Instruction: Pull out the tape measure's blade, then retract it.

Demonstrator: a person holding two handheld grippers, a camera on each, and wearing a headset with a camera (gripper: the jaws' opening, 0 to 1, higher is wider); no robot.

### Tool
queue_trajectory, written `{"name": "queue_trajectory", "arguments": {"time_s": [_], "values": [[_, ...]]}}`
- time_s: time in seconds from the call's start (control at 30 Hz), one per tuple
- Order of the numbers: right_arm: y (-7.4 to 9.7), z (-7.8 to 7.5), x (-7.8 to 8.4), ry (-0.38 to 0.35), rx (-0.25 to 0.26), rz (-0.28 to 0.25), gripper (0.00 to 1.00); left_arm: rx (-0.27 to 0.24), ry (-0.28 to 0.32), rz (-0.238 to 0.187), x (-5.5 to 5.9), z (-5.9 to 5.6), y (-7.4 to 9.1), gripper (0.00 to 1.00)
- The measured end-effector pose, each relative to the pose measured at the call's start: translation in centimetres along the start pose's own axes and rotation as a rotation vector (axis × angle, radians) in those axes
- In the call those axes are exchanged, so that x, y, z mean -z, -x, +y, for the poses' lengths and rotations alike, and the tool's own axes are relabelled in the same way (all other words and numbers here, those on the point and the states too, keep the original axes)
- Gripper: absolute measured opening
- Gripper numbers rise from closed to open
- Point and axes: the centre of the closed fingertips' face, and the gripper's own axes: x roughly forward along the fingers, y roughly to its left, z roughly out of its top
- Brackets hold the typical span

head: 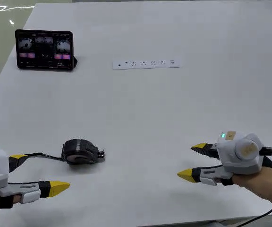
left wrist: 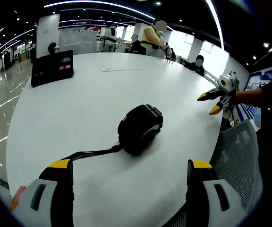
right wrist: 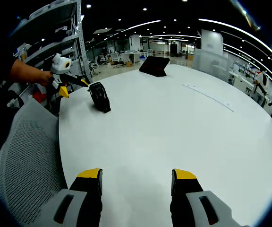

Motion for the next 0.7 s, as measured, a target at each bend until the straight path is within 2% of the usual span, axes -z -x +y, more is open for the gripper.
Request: {"name": "queue_trajectory", "arguments": {"time_s": [0.13, 0.2, 0.27, 0.3, 0.43, 0.5, 0.53, 0.57, 0.6, 0.7], "values": [[1.2, -0.9, 0.9, 0.020, 0.024, 0.006, 0.63, -0.014, -0.001, -0.017, -0.4, 0.7, 0.4, 0.99], [1.8, -1.3, 1.2, -0.002, 0.031, 0.005, 0.67, -0.013, 0.006, -0.032, -0.8, 0.9, 0.5, 0.99], [2.3, -1.2, 1.2, -0.035, 0.007, -0.019, 0.74, -0.012, 0.006, -0.036, -0.9, 1.0, 0.6, 0.99], [2.7, -1.6, 1.4, -0.046, 0.019, -0.019, 0.78, -0.002, 0.008, -0.034, -0.9, 0.9, 0.6, 0.99], [3.6, -2.2, 1.7, -0.070, 0.030, -0.035, 0.87, -0.009, -0.034, -0.021, -0.8, 1.1, 0.6, 0.99], [3.9, -2.5, 2.2, -0.070, 0.044, -0.034, 0.92, -0.002, -0.081, -0.037, -1.2, 1.0, 0.8, 0.99], [3.9, -2.6, 2.4, -0.063, 0.051, -0.032, 0.95, -0.016, -0.131, -0.052, -1.5, 1.2, 0.9, 0.99], [4.0, -2.6, 2.5, -0.064, 0.053, -0.031, 0.98, -0.041, -0.146, -0.046, -1.4, 1.6, 0.9, 0.99], [4.1, -2.7, 2.6, -0.066, 0.058, -0.031, 0.99, -0.050, -0.162, -0.019, -1.0, 1.8, 0.9, 0.99], [4.5, -2.9, 2.4, -0.020, 0.061, -0.048, 0.99, -0.027, -0.138, -0.022, -1.1, 1.5, 1.1, 0.99]]}}
